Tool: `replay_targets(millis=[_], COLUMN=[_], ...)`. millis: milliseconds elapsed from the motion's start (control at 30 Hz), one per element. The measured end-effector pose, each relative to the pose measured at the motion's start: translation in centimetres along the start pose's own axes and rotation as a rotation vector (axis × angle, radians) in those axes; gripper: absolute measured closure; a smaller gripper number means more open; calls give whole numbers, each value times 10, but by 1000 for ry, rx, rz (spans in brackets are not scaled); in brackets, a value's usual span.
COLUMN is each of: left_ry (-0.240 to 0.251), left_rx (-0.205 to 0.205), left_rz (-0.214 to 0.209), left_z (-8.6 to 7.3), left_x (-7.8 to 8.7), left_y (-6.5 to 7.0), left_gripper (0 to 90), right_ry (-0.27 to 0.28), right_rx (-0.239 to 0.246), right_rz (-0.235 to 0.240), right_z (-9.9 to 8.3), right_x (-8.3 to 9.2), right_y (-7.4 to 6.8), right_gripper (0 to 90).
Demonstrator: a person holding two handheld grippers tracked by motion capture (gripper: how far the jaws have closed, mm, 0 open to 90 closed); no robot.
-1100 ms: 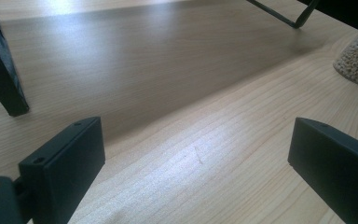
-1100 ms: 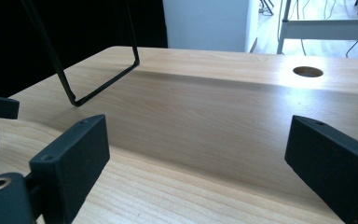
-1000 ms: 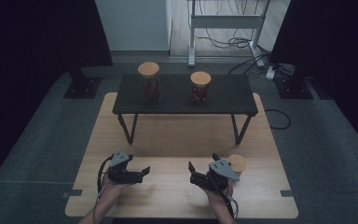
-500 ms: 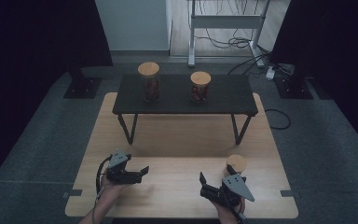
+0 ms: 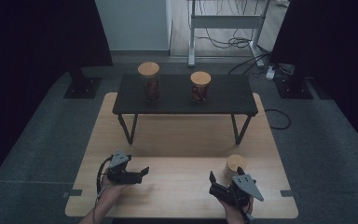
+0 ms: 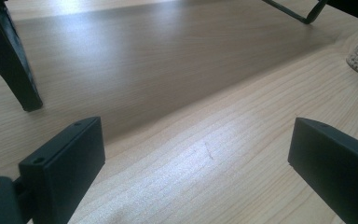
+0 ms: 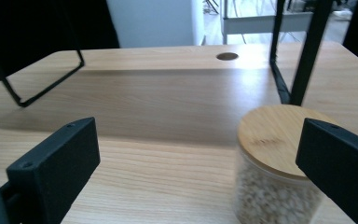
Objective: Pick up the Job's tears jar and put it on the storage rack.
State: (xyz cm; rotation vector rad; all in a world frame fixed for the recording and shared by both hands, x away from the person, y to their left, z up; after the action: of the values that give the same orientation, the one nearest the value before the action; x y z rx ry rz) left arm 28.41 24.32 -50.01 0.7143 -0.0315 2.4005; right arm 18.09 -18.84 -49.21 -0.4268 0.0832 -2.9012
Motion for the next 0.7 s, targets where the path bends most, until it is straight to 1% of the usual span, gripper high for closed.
replay_targets(millis=[100,233,467,567,700], left_ry=[-2,-7,-7,-7,-10], left_rx=[-3,-6,-6,-7,-12], left_rz=[-2,-6,-6,-6,-8], left_z=[0,-1,-1,-1,-1], left_x=[-1,-2,-2,-2,-3], left_y=[1,2,2,2,3], left_gripper=[33,33,33,33,33], right_ry=[-9,-44,-82,-93,-107], right_rx=[-4,-9,-23,-26,-26], right_rz=[-20,-51,-89,-102,-104], right_z=[0,-1,-3,-3,-4], right_x=[-1,-5,-10,-12,-14], right_y=[2,6,12,14,17], right_gripper=[0,0,0,0,0])
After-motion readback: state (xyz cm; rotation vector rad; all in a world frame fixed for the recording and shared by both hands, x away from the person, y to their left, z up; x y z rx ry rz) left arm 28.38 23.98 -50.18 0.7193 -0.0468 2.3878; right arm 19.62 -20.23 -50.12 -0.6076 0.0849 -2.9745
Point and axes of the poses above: each handheld gripper's, and its own axes: x roughly backward along the jaws, z roughly out of its top, y roughly to its right, the point moved 9 cm from there along -x, roughly forward along the jaws, and after that the axes turned 2 degrees about x, right-handed, at the moved point
